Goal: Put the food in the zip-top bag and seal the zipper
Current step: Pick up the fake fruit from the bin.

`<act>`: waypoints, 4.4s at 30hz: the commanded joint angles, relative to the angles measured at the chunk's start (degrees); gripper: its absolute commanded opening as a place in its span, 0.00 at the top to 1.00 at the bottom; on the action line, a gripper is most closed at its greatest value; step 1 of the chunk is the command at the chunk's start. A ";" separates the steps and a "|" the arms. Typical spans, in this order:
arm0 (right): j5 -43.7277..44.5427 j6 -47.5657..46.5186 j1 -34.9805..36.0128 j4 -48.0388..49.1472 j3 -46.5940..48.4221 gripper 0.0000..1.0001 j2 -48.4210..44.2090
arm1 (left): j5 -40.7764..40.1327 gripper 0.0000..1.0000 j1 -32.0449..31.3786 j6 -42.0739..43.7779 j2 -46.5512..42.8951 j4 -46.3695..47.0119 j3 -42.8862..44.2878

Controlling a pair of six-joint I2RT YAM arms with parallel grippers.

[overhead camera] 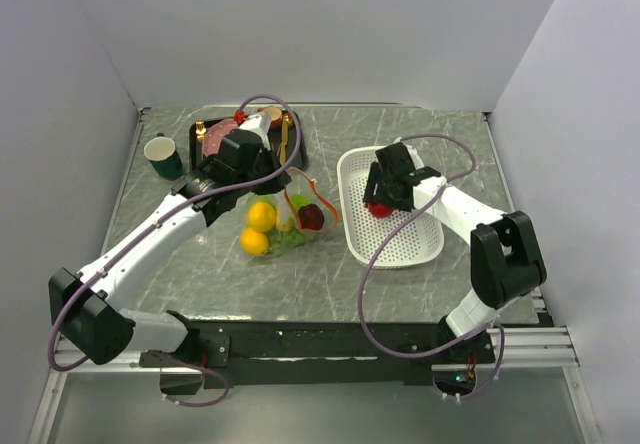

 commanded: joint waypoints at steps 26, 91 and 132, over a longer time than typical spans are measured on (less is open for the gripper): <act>-0.06 2.84 -1.67 4.24 0.04 0.02 2.74 | -0.38 0.99 0.20 0.98 -0.93 0.55 1.40; -18.87 -0.31 -5.71 12.51 8.82 0.20 15.40 | 0.15 0.99 0.20 0.89 1.00 -0.33 2.02; -26.87 5.22 7.10 17.60 -2.60 0.59 -12.37 | 1.73 0.99 0.20 0.89 1.00 0.99 1.22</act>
